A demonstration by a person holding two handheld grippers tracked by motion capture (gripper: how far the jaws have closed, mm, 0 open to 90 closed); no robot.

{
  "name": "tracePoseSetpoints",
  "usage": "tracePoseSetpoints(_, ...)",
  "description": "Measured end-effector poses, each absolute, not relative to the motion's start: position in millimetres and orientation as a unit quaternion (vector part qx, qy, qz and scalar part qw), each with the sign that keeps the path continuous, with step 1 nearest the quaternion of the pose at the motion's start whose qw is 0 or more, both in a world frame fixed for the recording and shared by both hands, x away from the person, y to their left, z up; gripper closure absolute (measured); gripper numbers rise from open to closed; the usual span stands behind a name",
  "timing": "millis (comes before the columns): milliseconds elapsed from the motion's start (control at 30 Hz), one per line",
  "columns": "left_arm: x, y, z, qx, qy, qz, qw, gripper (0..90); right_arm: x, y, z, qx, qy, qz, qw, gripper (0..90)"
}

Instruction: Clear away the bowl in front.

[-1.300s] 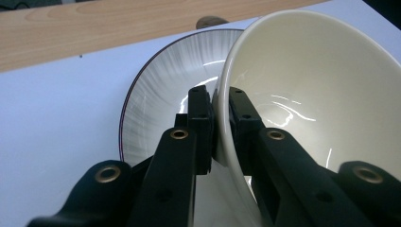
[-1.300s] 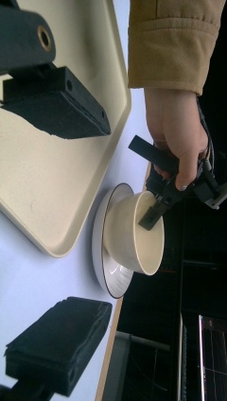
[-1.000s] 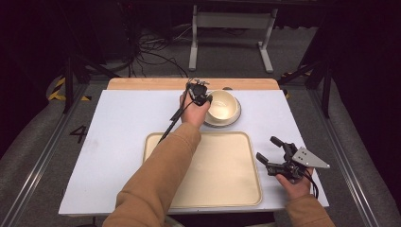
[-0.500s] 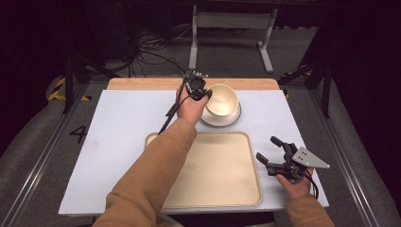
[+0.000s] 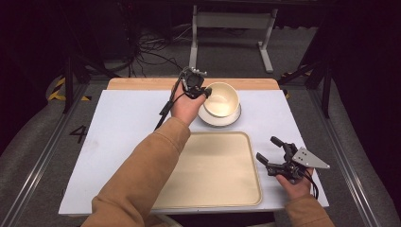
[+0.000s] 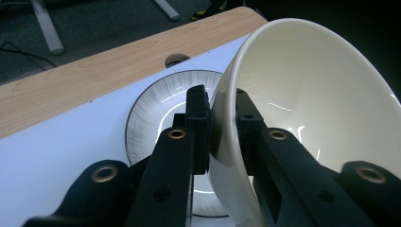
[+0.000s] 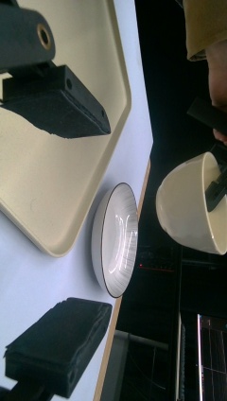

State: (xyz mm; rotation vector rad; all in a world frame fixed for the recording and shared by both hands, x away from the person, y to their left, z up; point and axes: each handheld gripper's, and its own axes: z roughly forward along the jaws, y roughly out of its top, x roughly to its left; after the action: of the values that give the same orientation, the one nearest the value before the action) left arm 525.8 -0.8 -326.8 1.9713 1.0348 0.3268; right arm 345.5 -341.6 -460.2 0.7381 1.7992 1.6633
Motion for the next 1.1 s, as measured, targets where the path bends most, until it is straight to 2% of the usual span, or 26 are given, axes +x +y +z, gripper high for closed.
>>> tracePoseSetpoints(433, 501, 15, -311, 0.810, 0.390, 0.100, 0.426, 81.4, 345, -342, -460, 0.275, 0.673, 0.622, 0.290, 13.2)
tracePoseSetpoints(1100, 459, 33, -313, 0.837, 0.351, 0.061, 0.415, 81.4, 345, -341, -460, 0.274, 0.673, 0.622, 0.292, 12.7)
